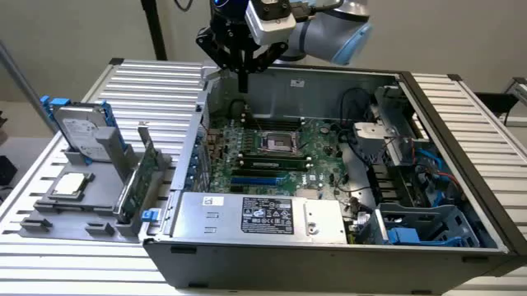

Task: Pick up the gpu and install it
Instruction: 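Reach for the gpu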

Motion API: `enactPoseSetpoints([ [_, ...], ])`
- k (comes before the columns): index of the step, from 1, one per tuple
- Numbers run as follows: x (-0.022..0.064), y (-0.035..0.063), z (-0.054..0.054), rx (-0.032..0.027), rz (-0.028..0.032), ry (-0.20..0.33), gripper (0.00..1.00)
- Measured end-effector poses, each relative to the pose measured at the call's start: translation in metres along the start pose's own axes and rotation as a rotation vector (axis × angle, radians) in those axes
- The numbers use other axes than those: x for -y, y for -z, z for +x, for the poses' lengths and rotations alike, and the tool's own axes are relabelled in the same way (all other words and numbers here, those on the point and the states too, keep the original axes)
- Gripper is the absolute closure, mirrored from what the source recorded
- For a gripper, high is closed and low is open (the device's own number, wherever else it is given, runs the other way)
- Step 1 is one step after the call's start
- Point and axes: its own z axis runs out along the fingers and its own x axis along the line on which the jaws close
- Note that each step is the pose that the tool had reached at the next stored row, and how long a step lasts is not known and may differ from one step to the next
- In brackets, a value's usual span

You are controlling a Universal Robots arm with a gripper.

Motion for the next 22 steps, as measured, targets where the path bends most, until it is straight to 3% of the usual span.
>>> enactPoseSetpoints([
  [14,0.0002,0.0000,0.001,0.0000,-0.0001,0.000,0.89],
  [22,0.0142,0.0012,0.032,0.0000,0.0001,0.000,0.89],
])
